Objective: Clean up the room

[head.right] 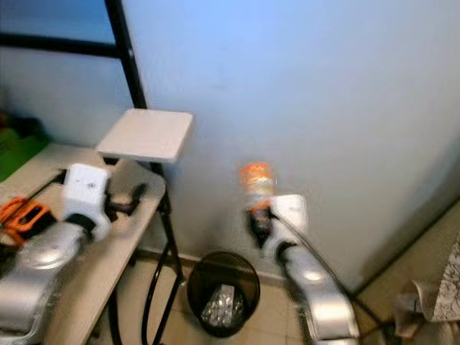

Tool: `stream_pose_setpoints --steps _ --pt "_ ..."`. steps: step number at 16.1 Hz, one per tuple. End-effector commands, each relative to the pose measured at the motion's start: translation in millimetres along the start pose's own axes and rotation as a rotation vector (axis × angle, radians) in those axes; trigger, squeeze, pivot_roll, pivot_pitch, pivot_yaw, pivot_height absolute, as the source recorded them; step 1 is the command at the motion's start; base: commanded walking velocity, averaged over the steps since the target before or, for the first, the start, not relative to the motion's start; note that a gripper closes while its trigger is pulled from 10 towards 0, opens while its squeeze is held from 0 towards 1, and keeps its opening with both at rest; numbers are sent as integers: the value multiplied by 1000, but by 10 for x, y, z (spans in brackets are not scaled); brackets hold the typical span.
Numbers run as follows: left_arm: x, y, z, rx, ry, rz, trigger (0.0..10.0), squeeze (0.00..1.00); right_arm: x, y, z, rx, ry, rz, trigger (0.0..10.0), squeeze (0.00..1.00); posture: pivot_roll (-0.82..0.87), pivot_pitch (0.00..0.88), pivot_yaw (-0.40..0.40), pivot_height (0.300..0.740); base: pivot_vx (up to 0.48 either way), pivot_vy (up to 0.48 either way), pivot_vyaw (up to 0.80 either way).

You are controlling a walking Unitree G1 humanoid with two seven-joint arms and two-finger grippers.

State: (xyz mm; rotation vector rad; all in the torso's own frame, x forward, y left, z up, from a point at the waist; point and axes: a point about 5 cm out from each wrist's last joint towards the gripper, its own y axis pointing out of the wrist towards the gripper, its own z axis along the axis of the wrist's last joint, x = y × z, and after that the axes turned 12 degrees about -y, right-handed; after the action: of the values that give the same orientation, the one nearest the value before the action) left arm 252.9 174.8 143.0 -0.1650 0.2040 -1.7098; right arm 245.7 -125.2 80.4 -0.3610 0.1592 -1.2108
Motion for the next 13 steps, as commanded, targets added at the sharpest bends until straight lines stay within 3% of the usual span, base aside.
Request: stream_pose_setpoints --steps 1,5,7,9,10,13 --pt "186 -42 49 43 49 -106 10000 1000 121 -66 -31 -9 -6 -42 10000 0 36 0 35 740 0 0 0" --pt "371 -168 -76 16 93 -220 10000 1000 217 -158 -132 -36 -17 -69 10000 0 34 0 28 740 0 0 0" --pt "425 -206 -136 -10 100 -280 10000 1000 226 -116 -171 -68 -45 -34 10000 0 37 0 27 740 0 0 0" --pt "420 -187 -313 -137 176 -336 10000 1000 108 32 -380 -243 -173 136 10000 0 31 0 23 740 0 0 0" --pt "382 -148 -402 -205 193 -371 10000 1000 31 178 -520 -336 -293 195 10000 0 27 0 19 740 0 0 0" --pt "378 -81 -474 -294 204 -487 10000 1000 -138 464 -643 -403 -373 235 10000 0 31 0 17 740 0 0 0"
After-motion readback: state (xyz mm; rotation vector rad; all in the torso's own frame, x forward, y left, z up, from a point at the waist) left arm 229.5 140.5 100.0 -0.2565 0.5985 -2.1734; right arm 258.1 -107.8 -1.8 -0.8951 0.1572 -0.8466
